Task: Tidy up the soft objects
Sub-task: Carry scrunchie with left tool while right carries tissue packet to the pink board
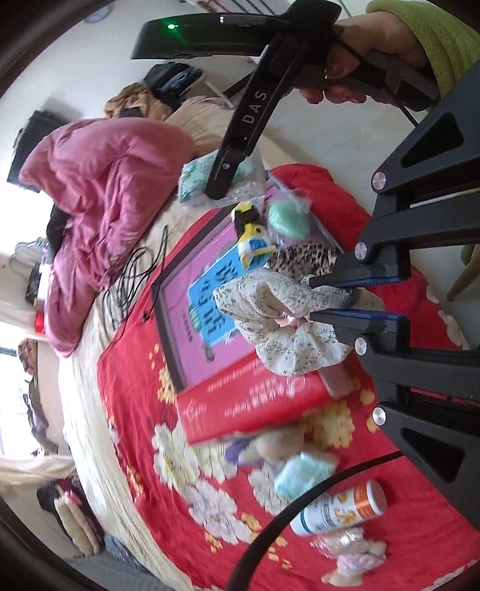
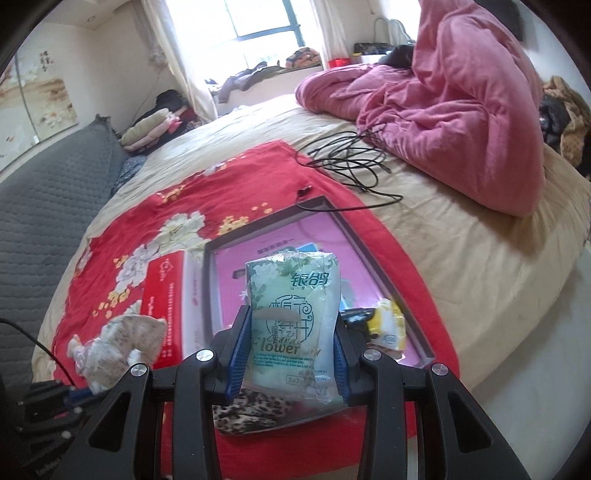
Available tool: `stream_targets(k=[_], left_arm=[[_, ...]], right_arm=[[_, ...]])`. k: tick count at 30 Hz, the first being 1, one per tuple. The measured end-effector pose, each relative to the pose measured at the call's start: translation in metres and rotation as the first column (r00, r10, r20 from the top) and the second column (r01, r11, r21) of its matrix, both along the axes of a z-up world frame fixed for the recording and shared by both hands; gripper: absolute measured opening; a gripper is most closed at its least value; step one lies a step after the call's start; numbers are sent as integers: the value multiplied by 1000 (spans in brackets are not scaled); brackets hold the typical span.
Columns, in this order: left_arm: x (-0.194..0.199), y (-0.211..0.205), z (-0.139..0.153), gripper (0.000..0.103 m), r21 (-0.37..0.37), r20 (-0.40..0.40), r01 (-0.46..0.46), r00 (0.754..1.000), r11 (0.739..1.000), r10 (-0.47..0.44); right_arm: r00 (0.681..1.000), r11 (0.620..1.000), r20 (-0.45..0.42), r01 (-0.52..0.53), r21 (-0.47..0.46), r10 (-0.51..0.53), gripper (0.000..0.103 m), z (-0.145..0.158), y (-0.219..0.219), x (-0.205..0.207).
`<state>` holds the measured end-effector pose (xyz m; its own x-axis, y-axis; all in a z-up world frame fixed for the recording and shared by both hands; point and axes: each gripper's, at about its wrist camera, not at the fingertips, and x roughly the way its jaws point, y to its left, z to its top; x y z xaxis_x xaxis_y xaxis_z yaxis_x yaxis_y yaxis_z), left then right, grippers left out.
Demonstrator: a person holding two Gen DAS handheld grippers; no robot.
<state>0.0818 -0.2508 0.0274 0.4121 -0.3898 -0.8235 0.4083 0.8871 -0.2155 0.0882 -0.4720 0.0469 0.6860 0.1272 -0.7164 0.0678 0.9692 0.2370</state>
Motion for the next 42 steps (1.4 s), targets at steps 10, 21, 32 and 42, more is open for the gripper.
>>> stream_targets(k=[10,21,32,42], left_arm=[[21,-36,-17,10,17,-22,54,998,998,-54],[42,-76,-42,10,72,-52,98,994,993,-94],[50,-81,-62,10,102,-66,98,994,990,-91],[54,-82,-69,10,89,-78,97,993,991,-90]], right_arm=[[999,999,-30,41,7,-41,40,-17,-23,6],[994,998,-92,67,-1,-67,40,-38,-40,12],[983,995,-151,100,-9,-101,40,-70,-49,21],[984,996,-156,87,-13,-88,40,-83,-45,35]])
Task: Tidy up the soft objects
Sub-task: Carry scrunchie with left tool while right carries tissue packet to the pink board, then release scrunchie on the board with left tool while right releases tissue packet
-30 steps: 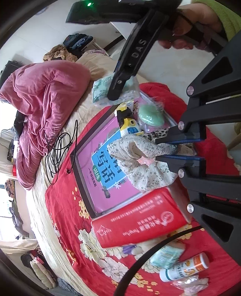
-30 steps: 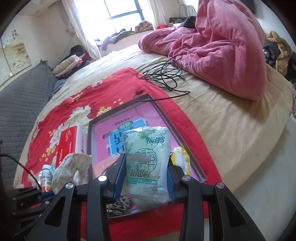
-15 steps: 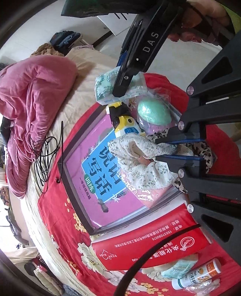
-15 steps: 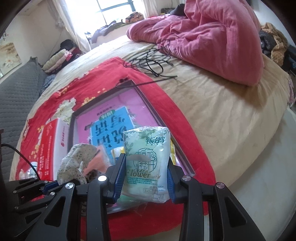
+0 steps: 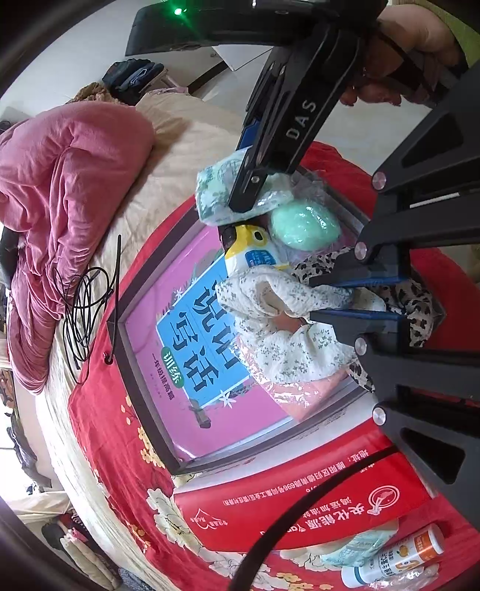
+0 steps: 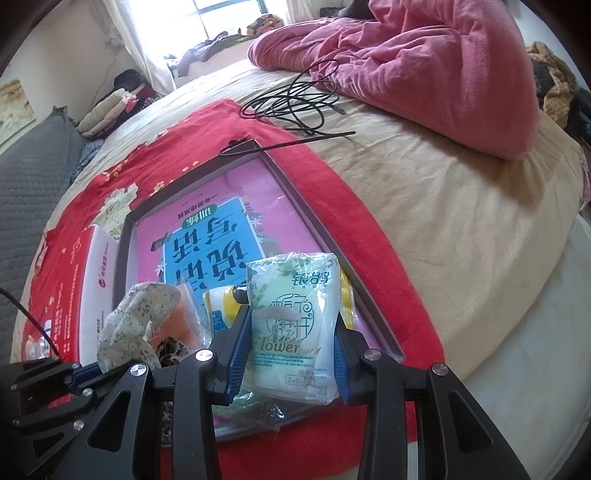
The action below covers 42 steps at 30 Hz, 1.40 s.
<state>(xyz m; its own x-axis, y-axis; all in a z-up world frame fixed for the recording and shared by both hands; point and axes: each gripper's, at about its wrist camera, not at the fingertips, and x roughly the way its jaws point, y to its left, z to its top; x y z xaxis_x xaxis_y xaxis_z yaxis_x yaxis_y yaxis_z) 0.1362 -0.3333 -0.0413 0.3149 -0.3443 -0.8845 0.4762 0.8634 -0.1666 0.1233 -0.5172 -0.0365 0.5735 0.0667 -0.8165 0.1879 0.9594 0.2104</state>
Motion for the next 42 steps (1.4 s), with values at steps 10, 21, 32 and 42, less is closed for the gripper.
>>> stream_targets(k=[10,21,32,42], left_arm=[[6,2,-4,11,-3,-6,-18,1000,1000,17],[9,0,-7,11,2,-7,-16,1000,1000,17],[12,1,-8,11,-13,-26,-24,999,1000,24],[21,7,-7,14,-54,-60,-44,997,998,41]], right_arm=[[999,999,42,-32,10,32,40,-4,5,7],[999,999,31,-13,-31,14,41,-7,0,-5],[999,1000,34,-12,-21,13,44,-13,-3,-3],[999,1000,31,-10,-1,10,48,-13,-4,-6]])
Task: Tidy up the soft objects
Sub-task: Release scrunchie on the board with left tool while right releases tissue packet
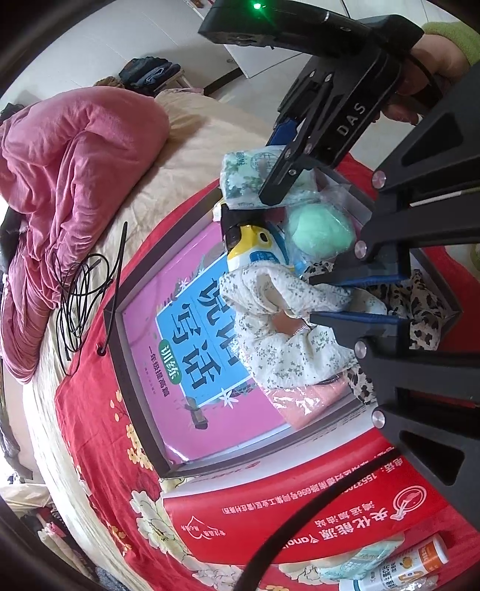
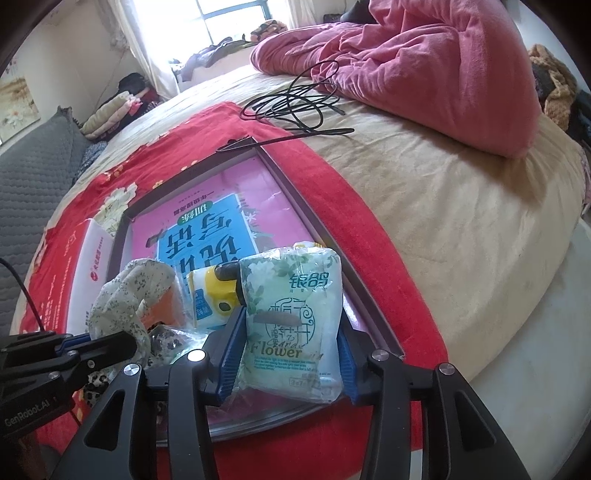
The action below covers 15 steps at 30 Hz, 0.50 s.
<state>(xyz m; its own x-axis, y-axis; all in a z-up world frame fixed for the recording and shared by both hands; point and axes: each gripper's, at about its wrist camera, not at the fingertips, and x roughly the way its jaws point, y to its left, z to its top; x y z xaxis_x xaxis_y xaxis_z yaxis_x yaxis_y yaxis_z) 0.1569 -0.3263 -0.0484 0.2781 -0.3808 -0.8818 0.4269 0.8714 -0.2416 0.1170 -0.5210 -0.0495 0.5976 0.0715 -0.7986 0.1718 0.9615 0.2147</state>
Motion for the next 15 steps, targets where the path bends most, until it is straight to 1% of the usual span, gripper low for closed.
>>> stream_targets(k=[2,5,6,12,15], left_arm=[[1,0,1,21,-11,-2,-1,1000,1000,1],[0,-1,3,24,-24,3,3,1000,1000,-3],[-1,-2,4,24,-25,6,5,1000,1000,-5],[-2,-1,6,27,-38,5,1,1000,999,0],[-3,-1,8,32,-41,5,5,1000,999,-5]], right_arm=[[1000,1000,6,1,10,-1,51,2,-1,-1],[1000,1000,21,2,10,-2,54,7,-1,-3],[1000,1000,24,1,7,-1,57,8,-1,-3],[999,1000,37,0,-4,1,58,16,0,-5],[999,1000,36,2,-16,-1,58,17,1,-5]])
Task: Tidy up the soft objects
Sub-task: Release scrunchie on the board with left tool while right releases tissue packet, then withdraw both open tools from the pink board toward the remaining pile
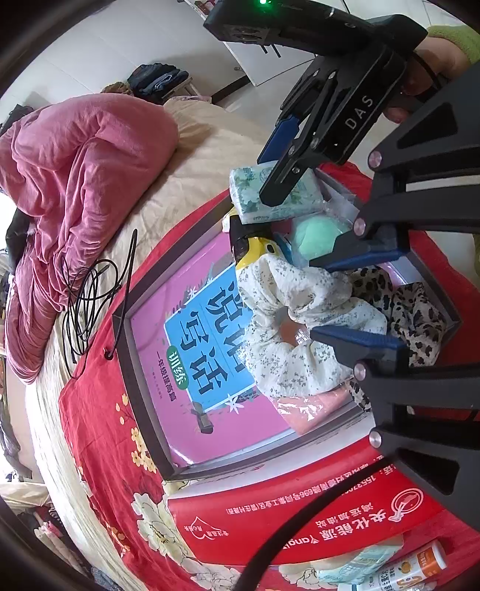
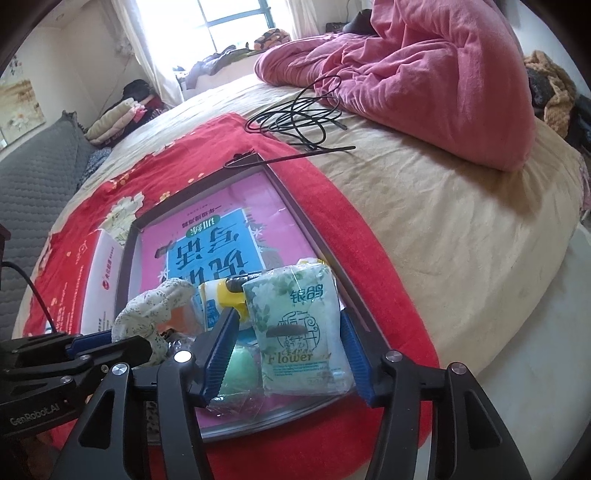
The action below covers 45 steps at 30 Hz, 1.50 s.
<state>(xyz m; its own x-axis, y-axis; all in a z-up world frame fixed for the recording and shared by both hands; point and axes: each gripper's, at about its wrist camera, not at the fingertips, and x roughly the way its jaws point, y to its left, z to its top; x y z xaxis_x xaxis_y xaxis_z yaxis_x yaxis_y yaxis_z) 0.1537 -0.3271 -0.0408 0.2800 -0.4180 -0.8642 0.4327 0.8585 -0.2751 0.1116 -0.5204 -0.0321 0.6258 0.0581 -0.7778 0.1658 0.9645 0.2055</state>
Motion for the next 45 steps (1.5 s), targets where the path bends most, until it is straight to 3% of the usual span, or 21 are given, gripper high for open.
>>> stream_targets(k=[6,9,18,21,32,45], left_arm=[[-4,-1,2,38,3,3,17,1000,1000,-17],[-6,0,4,43,-2,8,21,1000,1000,-21],[-12,2,13,52,-15,18,33,999,999,-32],[-13,4,16,53,-16,23,29,999,999,-29],[-18,13,28,64,-22,37,22,999,1000,-21],[-32,22,46,66,-29,69,14,998,999,-12]], right_arm=[[1000,1000,-1,14,-4,-14,59,1,-2,-1],[1000,1000,-2,22,-7,-22,66,3,-3,-2],[999,999,15,35,-26,-35,68,15,-2,-5],[999,999,15,38,-34,-37,73,18,-2,-6],[999,995,18,50,-91,-49,73,26,6,-9],[999,991,33,44,-125,-40,77,40,14,-15]])
